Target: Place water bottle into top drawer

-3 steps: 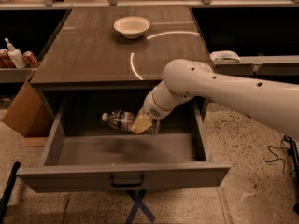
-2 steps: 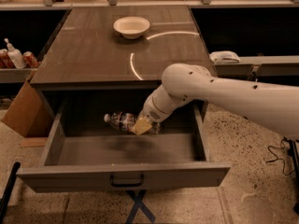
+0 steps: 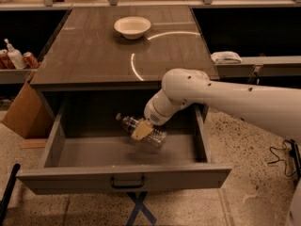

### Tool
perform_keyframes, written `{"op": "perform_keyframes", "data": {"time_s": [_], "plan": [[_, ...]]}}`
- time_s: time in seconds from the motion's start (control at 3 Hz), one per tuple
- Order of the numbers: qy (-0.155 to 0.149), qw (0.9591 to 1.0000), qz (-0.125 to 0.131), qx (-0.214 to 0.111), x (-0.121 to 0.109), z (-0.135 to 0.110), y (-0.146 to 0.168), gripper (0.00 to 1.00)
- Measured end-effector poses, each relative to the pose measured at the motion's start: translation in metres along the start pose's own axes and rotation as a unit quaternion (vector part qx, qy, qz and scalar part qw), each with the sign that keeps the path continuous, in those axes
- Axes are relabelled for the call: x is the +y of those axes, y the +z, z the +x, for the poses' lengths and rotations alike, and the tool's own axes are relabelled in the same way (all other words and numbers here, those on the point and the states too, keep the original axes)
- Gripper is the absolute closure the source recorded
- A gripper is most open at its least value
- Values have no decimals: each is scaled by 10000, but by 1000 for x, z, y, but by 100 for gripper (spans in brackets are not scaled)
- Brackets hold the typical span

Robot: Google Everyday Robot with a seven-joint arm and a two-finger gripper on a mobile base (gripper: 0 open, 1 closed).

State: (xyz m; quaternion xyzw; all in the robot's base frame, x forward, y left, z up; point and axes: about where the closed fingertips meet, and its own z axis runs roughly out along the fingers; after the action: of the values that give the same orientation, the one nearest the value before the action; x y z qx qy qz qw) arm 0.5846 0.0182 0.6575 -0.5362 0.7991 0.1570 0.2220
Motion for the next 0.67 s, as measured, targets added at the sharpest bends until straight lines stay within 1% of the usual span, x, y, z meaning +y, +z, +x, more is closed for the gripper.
{"op": "perform_keyframes", "data": {"time_s": [0.33, 0.67], "plan": [[78, 9999, -74, -107, -7, 8, 0, 0], [302, 9991, -44, -289, -10, 28, -20, 0]]}}
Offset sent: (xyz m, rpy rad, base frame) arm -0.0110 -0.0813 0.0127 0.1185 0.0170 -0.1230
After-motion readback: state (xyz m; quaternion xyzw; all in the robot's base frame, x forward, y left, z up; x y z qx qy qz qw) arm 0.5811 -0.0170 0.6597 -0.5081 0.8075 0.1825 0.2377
